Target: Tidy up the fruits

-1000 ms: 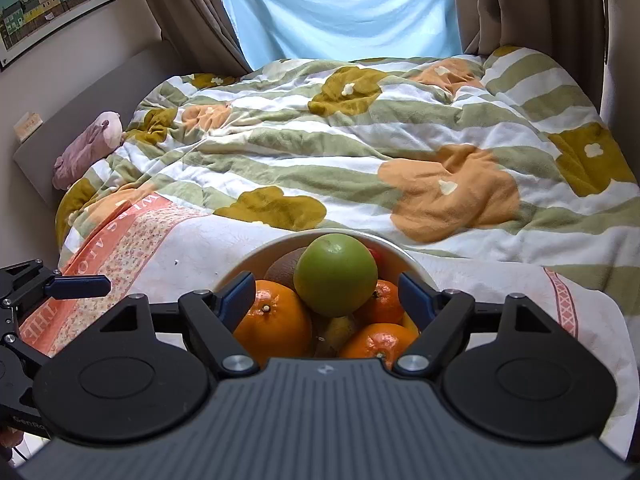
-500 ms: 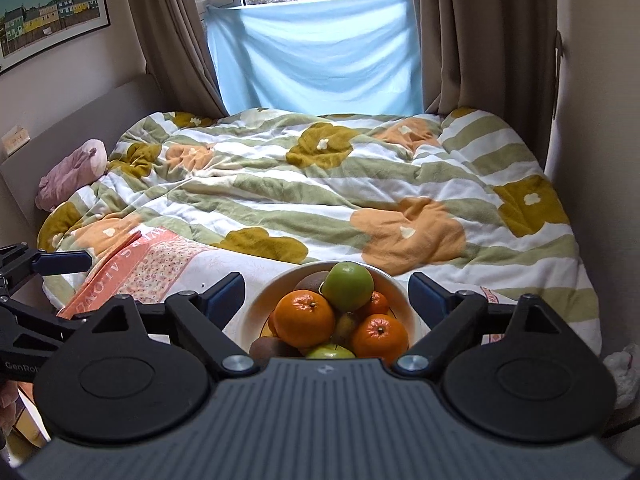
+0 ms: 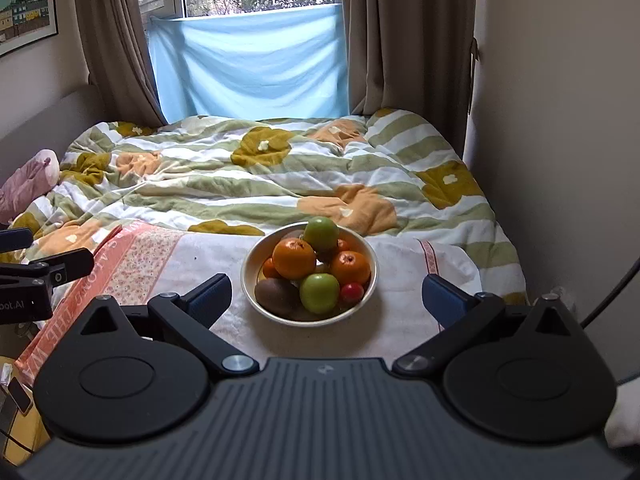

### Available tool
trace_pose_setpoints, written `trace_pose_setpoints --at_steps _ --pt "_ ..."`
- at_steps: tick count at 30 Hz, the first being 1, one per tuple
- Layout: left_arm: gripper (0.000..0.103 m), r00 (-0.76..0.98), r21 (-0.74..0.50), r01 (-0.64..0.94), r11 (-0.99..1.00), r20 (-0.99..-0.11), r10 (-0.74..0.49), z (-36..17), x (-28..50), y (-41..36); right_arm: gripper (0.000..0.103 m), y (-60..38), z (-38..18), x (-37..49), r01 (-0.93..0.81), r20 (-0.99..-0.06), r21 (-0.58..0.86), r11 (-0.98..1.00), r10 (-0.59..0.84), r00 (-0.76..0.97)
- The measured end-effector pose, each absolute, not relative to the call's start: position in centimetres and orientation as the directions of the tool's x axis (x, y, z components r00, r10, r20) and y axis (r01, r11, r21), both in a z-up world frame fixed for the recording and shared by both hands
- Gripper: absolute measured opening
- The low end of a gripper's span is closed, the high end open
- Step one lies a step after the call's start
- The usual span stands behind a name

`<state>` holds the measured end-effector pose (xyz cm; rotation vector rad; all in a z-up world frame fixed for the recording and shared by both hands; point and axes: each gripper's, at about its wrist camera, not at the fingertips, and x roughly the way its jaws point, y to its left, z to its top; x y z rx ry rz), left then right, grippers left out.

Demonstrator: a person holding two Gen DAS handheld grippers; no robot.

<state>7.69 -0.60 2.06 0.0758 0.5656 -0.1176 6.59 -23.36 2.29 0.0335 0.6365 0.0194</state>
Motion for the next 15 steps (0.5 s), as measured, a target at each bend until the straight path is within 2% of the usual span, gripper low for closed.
trace_pose_setpoints --at_steps 15 --pt "0.103 0.835 0.035 0.123 0.992 -0.543 -0.084 1.9 3.2 0.6 0.103 -21.9 1.6 1.6 0.02 -0.601 0.022 1.0 -0.003 0.8"
